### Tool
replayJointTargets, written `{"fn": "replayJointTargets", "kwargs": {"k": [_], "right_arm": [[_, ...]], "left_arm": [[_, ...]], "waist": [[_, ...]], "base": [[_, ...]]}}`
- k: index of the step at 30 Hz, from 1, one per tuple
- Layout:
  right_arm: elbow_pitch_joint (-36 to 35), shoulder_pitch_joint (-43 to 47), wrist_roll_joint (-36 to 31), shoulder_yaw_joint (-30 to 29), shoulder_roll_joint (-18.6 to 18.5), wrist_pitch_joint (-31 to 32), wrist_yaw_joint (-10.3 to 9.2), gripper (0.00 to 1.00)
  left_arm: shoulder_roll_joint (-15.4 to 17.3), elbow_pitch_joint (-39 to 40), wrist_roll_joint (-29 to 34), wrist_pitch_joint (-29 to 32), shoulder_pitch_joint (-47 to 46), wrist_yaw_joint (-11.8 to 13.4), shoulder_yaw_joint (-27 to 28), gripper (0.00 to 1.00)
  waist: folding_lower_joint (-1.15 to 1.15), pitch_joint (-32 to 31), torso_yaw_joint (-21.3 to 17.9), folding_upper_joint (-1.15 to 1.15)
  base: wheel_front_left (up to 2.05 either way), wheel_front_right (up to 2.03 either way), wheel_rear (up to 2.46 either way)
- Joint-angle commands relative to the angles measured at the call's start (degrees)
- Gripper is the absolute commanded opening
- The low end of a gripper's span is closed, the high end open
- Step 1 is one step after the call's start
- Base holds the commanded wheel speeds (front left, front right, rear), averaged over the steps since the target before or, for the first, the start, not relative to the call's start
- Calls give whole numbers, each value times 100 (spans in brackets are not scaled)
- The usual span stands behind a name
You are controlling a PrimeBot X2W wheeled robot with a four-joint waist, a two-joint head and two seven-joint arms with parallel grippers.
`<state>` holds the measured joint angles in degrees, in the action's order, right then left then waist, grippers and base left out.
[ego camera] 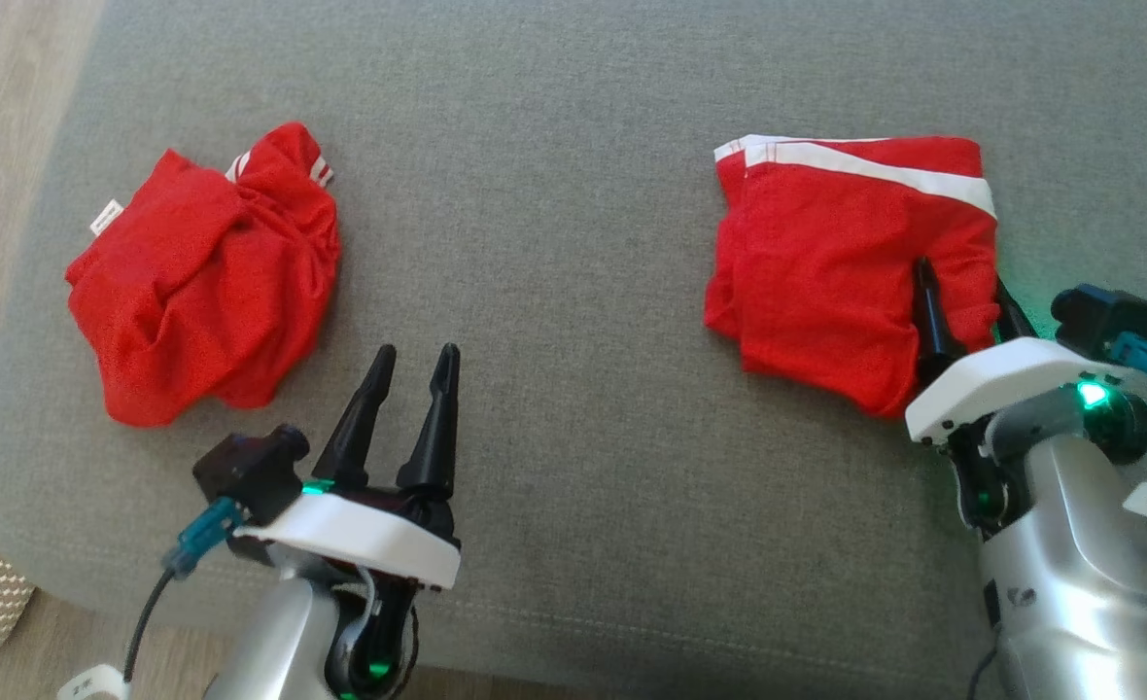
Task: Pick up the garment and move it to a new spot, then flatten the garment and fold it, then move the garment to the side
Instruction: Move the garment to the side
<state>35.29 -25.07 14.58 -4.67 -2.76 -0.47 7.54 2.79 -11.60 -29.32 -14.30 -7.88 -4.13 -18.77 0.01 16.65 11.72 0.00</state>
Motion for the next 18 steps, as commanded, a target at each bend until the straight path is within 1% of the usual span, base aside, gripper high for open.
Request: {"fn": "replayJointTargets", "kwargs": {"k": [1,2,3,6,11,14,16,18], "right_arm": [[-28,-231,-14,181,-12,12,-5,87],[45,-258,-19,186,-12,17,-5,28],[108,-285,-44,211,-12,14,-5,0],[230,-346,-117,398,-61,-48,-5,0],[302,-448,-583,797,-384,-262,-5,0],[238,-545,-1034,1082,-691,-406,-5,0],[177,-640,-1616,1495,-1022,-471,-5,0],[161,-745,-1706,1603,-1150,-447,-5,0]], "left_arm": [[9,136,16,-70,-234,-55,127,100],[9,137,8,-70,-243,-51,115,100],[9,138,0,-70,-250,-46,103,100],[9,141,-11,-70,-248,-31,91,100],[9,159,57,-70,-221,-36,126,100],[9,191,99,-70,-198,-38,163,100],[9,218,137,-70,-181,-39,192,100],[9,227,181,-70,-175,-49,212,100]], "waist": [[-1,30,38,0],[-1,27,43,0],[-1,19,46,0],[-1,-27,24,0],[-1,-124,-106,0],[-1,-165,-255,0],[-1,-155,-404,0],[-1,-110,-561,0]], "base": [[0,0,0],[0,0,0],[0,0,0],[0,0,0],[0,0,0],[0,0,0],[0,0,0],[0,0,0]]}}
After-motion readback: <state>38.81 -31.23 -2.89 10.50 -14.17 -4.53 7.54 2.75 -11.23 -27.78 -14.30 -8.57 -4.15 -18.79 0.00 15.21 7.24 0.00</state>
